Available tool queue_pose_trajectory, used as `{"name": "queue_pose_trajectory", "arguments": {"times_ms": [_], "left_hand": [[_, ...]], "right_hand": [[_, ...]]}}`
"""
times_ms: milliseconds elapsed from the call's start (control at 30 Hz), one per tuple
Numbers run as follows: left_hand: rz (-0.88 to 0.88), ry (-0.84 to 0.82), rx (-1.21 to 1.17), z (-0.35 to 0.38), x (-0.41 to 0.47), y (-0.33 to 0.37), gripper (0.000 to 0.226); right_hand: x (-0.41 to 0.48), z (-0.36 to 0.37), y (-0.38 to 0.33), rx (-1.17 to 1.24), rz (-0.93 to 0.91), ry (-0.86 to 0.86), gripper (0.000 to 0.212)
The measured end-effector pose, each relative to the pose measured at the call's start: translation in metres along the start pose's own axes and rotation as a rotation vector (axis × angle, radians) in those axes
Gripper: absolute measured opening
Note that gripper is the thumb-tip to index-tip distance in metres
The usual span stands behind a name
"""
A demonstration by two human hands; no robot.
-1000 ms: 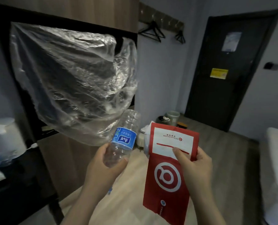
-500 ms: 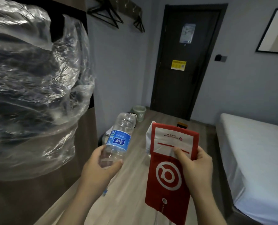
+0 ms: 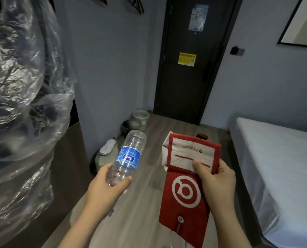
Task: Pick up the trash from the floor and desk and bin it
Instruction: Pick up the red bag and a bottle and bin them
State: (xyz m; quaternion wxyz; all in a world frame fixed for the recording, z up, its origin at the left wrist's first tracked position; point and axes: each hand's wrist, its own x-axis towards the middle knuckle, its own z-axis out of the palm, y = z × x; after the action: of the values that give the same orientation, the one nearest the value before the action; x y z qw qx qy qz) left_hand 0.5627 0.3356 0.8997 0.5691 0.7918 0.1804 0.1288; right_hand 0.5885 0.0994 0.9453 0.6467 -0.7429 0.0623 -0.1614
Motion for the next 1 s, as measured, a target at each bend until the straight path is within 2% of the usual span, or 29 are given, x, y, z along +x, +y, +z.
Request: {"name": "queue_pose_trajectory", "arguments": {"times_ms": [167, 400, 533, 1000], "left_hand": [[0.023, 0.0, 0.049, 0.041, 0.088, 0.016, 0.05], [0.003, 0.056, 0.074, 0.098, 0.198, 0.039, 0.042], [-0.025, 0.06, 0.081, 0.117, 0.252, 0.032, 0.052], [-0.08, 0.068, 0.037, 0.141, 0.531, 0.023, 0.049]], "right_hand": [[0.102, 0.026, 0.018, 0.031, 0.018, 0.005, 0.015], [0.238, 0.051, 0.026, 0.045, 0.006, -0.021, 0.016], [0.295, 0.077, 0.044, 0.02, 0.032, -0.037, 0.016], [0.509, 0.247, 0.07, -0.084, 0.05, -0.08, 0.016]]}}
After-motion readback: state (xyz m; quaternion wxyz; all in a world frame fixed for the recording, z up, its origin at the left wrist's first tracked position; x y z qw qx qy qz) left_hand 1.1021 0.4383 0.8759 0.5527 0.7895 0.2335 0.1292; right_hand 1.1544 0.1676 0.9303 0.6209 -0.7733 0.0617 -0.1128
